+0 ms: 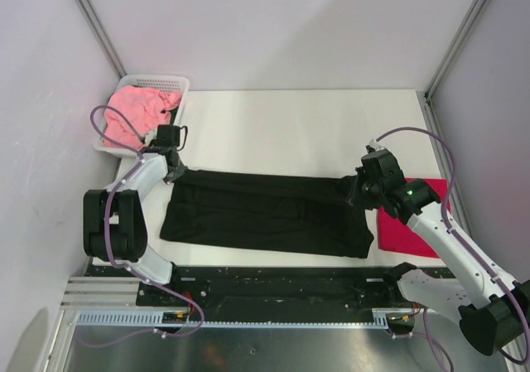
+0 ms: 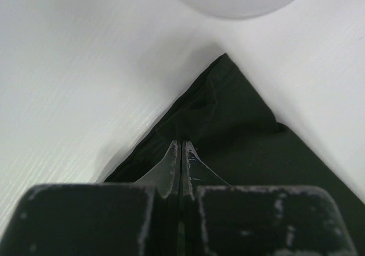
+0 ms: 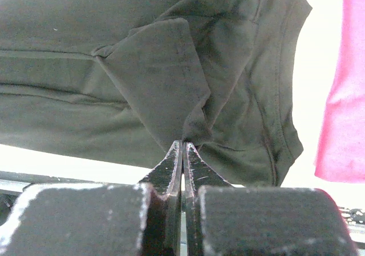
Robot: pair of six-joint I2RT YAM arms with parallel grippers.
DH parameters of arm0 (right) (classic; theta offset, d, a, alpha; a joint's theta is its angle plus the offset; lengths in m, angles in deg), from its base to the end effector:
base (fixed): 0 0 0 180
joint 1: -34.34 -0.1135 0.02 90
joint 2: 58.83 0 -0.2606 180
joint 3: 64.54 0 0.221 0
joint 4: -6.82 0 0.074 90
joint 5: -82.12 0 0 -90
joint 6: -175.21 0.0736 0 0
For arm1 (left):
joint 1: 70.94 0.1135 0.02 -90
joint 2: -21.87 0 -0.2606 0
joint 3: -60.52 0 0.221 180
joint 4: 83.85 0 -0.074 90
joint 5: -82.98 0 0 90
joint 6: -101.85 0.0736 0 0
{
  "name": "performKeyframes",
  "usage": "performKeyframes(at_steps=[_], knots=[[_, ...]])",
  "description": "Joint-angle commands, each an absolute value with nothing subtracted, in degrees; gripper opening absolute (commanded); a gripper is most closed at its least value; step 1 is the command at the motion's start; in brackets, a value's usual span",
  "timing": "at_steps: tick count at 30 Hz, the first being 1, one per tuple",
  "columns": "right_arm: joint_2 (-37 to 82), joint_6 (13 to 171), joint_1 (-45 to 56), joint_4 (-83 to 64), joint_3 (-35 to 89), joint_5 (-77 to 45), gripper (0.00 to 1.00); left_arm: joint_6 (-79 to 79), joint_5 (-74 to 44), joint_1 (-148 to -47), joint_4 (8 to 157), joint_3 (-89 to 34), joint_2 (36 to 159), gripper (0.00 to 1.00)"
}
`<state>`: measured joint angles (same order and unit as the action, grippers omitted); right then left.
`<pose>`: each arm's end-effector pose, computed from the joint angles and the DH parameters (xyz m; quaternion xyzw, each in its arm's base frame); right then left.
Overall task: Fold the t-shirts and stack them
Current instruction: Fold the other side of the tshirt into a rectangle
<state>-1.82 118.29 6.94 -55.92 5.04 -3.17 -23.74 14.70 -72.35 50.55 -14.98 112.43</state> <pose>0.1699 0.0812 0.2670 0.0605 0.9376 0.1380 0.3135 0.3063 0.0197 0.1926 -0.3248 0.8941 0.0939 0.2937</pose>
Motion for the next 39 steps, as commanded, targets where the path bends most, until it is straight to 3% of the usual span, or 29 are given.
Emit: performKeyframes(at_steps=[1,26,32,36,39], knots=[[-4.3,120.4,6.1,-58.9,7.2,-1.2,0.0,-25.0,15.0,-71.6,51.3,-11.9,109.4,0.0],[-8.2,125.2,4.1,-60.4,-0.2,-2.5,0.0,-27.5,15.5,-71.3,50.1,-5.7,105.1,0.03],[-11.0,128.8,3.9,-56.5,-8.9,-8.8,0.04,-28.4,14.4,-71.1,50.2,-4.4,104.8,0.24],[-12.1,130.5,3.8,-55.2,-12.3,-10.6,0.22,-28.2,14.0,-71.1,50.2,-4.6,103.0,0.51],[-13.1,130.7,3.8,-55.2,-12.3,-10.1,0.35,-27.0,12.4,-71.1,50.5,-5.0,101.3,0.57]])
